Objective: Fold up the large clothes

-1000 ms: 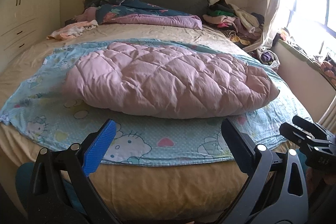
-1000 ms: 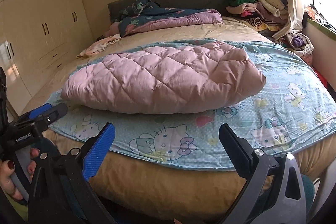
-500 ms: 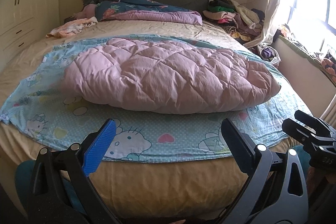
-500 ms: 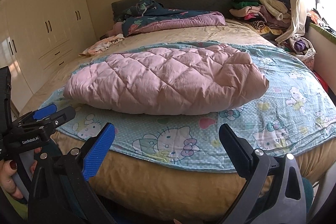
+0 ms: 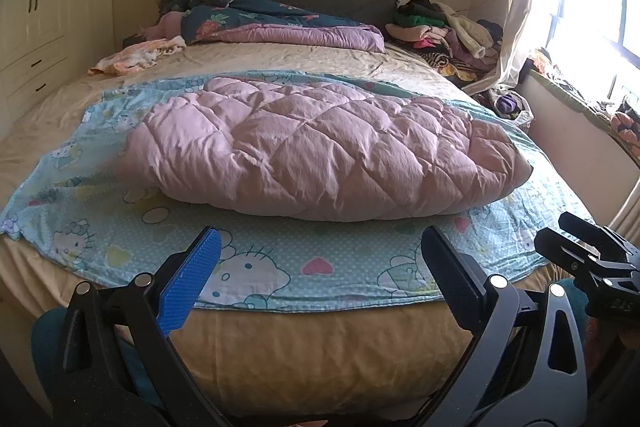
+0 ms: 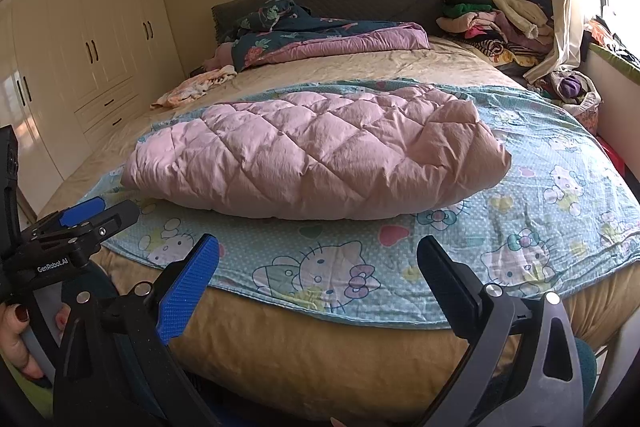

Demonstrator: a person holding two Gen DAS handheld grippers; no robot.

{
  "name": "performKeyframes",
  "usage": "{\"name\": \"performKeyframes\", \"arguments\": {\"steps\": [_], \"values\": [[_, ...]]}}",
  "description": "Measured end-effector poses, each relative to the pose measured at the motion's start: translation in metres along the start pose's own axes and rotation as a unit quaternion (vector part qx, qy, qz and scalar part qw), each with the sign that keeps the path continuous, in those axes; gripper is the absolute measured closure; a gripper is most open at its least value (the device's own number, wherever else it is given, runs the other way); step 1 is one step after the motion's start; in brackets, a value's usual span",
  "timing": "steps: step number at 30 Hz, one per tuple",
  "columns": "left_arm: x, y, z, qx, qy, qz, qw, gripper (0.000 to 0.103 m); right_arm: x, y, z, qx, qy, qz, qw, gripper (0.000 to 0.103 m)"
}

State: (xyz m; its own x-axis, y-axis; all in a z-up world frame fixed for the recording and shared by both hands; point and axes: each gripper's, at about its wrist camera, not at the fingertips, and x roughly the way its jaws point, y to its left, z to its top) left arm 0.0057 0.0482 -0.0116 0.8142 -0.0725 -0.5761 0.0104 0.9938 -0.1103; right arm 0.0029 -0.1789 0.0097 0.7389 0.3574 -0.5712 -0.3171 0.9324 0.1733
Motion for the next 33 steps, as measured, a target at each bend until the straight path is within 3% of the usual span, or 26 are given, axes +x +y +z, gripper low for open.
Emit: {"name": "performKeyframes", "arguments": {"steps": [33], "values": [[-0.0057, 0.0014, 0.0050, 0.001, -0.004, 0.004, 1.0000, 0.009, -0.0023, 0.0028, 0.0011, -0.001, -0.002, -0.003, 1.000, 0.004]]}}
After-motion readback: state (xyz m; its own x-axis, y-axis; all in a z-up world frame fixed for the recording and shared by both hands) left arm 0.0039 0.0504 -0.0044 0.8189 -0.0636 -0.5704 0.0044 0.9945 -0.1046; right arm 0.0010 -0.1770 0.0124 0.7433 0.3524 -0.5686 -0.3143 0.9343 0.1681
